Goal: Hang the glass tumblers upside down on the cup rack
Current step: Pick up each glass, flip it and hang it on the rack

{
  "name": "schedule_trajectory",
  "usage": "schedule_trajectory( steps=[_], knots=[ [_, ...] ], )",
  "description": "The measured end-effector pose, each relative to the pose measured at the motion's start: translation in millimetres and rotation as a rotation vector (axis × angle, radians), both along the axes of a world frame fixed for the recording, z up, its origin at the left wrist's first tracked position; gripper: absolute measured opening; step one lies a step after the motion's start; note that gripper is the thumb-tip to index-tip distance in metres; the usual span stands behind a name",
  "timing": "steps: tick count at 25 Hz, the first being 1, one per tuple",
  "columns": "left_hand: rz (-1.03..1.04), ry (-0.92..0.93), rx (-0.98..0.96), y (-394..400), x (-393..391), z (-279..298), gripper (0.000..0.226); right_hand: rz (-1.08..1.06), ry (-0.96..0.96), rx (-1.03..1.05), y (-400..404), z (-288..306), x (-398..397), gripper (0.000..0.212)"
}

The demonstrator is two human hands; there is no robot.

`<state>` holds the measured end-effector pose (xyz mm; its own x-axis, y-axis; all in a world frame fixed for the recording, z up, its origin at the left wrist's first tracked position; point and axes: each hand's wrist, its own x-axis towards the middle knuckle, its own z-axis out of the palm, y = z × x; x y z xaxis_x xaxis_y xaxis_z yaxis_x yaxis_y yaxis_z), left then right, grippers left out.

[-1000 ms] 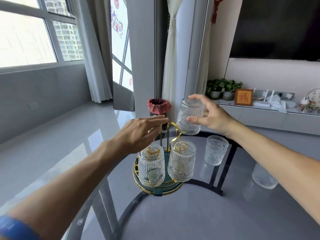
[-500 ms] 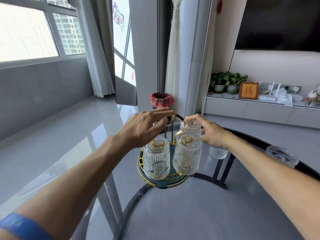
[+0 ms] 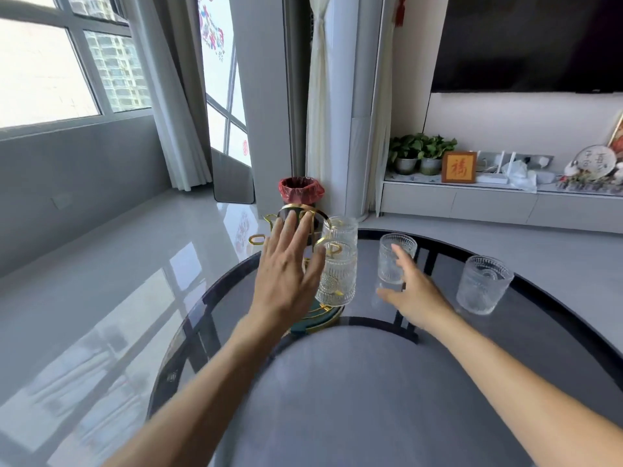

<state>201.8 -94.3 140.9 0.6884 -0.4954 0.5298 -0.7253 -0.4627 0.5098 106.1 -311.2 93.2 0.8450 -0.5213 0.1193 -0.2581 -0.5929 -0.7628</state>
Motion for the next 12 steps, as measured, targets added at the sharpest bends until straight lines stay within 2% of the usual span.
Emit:
schedule_trajectory(
  steps=[2, 5, 6, 10, 12],
  knots=[
    [-0.047, 0.017, -0.055, -5, -59, -32, 0.061, 0.003, -0.02, 0.04, 17, -10, -39, 0.084],
    [-0.137, -0.074, 0.058, -12, -122, -69, 0.065, -0.028, -0.043, 0.074, 34, -16, -91, 0.073],
    [-0.183, -0.054, 0.098, -15, -138, -75, 0.068, -0.046, -0.04, 0.052, 36, -15, -111, 0.067],
    [-0.234, 0.065, 0.261, -27, -176, -88, 0.072, -0.003, 0.016, -0.212, 46, 1, -172, 0.035],
    [-0.247, 0.105, 0.299, -30, -187, -90, 0.071, 0.054, -0.018, -0.37, 53, 17, -190, 0.02]
  ],
)
